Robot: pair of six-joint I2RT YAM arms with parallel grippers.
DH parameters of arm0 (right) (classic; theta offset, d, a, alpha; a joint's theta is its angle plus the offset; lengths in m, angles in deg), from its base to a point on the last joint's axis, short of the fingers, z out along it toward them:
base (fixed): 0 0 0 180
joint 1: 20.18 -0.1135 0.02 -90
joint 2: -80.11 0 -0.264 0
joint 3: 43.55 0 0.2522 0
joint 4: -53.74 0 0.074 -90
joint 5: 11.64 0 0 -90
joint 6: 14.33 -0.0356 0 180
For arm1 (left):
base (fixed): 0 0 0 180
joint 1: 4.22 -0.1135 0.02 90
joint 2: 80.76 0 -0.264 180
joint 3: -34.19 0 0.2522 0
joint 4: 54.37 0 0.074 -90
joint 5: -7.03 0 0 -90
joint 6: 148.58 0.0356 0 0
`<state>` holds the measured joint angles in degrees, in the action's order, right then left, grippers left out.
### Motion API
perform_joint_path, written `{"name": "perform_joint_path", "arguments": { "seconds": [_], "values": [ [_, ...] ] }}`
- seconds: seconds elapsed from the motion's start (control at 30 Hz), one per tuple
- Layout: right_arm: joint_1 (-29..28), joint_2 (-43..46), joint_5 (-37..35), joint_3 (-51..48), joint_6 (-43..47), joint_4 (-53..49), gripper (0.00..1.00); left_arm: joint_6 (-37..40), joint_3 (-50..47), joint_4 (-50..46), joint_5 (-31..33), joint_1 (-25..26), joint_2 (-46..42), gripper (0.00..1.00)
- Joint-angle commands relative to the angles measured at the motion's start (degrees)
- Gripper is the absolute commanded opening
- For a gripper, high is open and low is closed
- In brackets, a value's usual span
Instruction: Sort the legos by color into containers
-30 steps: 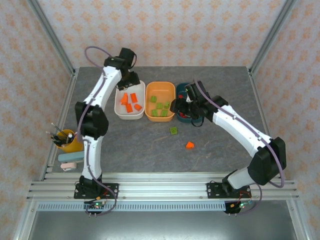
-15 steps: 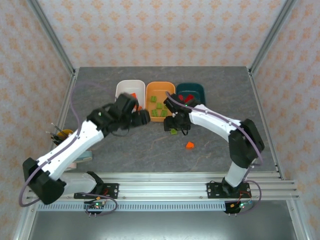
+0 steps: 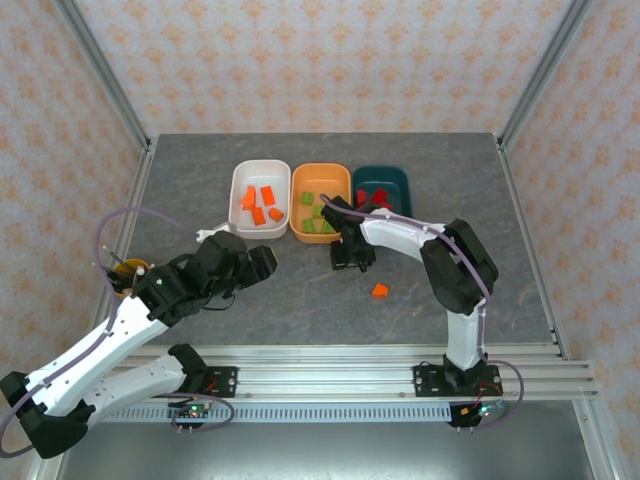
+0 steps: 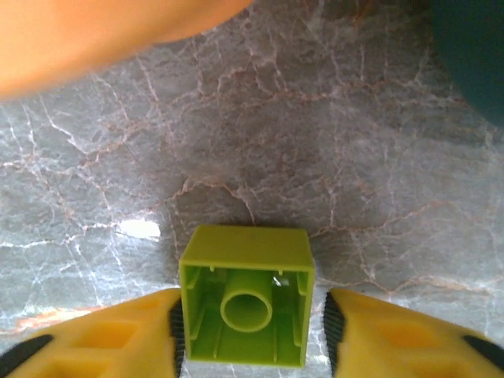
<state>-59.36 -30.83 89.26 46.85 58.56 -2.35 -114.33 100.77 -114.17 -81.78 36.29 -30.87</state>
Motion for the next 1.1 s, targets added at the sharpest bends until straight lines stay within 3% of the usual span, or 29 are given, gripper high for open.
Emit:
{"name": "perform_joint_path", "arguments": {
  "seconds": [0.0,0.2,0.47,0.9,1.07],
  "values": [
    [0.4,-0.9,-1.1,1.9,0.2,1.0,0.42,-1.2,0.4,-0.9,2.1,0.2,1.6,0.78],
    [0.4,2.2,-1.2,0.7,-0.5,0.9,0.29,-0.2,1.5,-0.5,2.1,0.3,2.6,0.78],
    [-0.5,10.7,-3.6,7.2,-3.0,-4.1,0.28,1.6,6.3,-0.1,4.7,0.3,3.2,0.78],
    [6.5,-24.1,-4.5,57.3,-0.7,-15.2,0.28,6.0,19.0,0.0,7.7,0.3,10.2,0.78],
    [8.0,-33.4,-4.5,67.3,0.2,-16.5,0.28,4.8,18.6,0.5,7.6,0.3,10.1,0.78]
  ]
}}
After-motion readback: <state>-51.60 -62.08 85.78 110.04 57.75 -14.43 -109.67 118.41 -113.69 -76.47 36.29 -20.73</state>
